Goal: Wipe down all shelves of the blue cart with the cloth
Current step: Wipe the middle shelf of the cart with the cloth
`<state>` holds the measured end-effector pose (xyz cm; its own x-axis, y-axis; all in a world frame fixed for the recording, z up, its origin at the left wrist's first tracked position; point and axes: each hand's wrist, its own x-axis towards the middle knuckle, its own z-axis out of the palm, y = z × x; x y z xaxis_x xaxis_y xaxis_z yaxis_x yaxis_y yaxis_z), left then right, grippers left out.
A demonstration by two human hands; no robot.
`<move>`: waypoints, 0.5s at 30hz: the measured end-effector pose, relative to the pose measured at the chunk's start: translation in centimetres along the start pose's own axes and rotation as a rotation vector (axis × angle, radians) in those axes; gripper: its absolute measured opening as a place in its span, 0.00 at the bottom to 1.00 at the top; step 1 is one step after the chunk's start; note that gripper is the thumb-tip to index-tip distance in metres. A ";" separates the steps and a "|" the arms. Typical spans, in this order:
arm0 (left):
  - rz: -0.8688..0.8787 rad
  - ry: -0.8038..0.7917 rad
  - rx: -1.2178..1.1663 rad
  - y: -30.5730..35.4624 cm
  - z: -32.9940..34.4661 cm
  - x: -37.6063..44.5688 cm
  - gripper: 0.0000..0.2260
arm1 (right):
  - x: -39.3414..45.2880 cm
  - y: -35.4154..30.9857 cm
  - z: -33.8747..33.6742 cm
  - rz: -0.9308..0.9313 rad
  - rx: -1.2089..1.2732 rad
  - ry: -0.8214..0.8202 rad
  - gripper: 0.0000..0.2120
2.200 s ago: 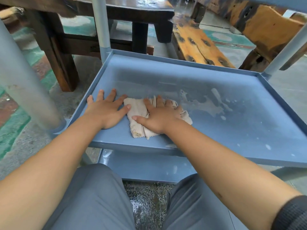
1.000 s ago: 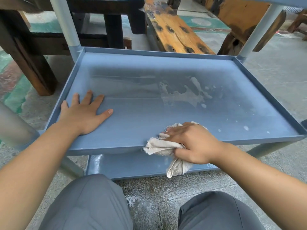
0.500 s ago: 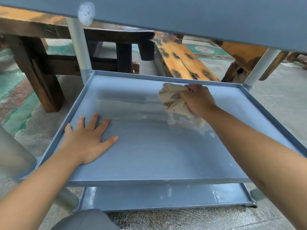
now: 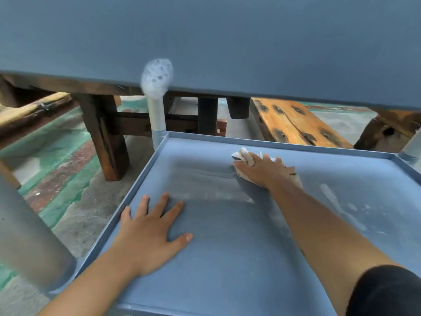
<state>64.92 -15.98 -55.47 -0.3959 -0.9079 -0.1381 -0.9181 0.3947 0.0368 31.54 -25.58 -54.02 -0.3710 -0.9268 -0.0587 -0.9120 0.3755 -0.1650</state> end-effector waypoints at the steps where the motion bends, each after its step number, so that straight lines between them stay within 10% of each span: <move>1: -0.015 -0.024 0.004 0.2 -0.4 0.2 0.40 | -0.1 0.0 -0.2 0.020 0.006 -0.009 0.35; 15: 0.112 0.071 -0.041 11.7 1.2 10.3 0.33 | 0.1 0.9 0.3 0.008 0.002 0.022 0.45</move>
<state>50.15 -20.57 -57.61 -0.4949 -0.8668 -0.0606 -0.8677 0.4892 0.0886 30.71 -25.32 -54.52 -0.3819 -0.9234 -0.0387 -0.9086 0.3827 -0.1670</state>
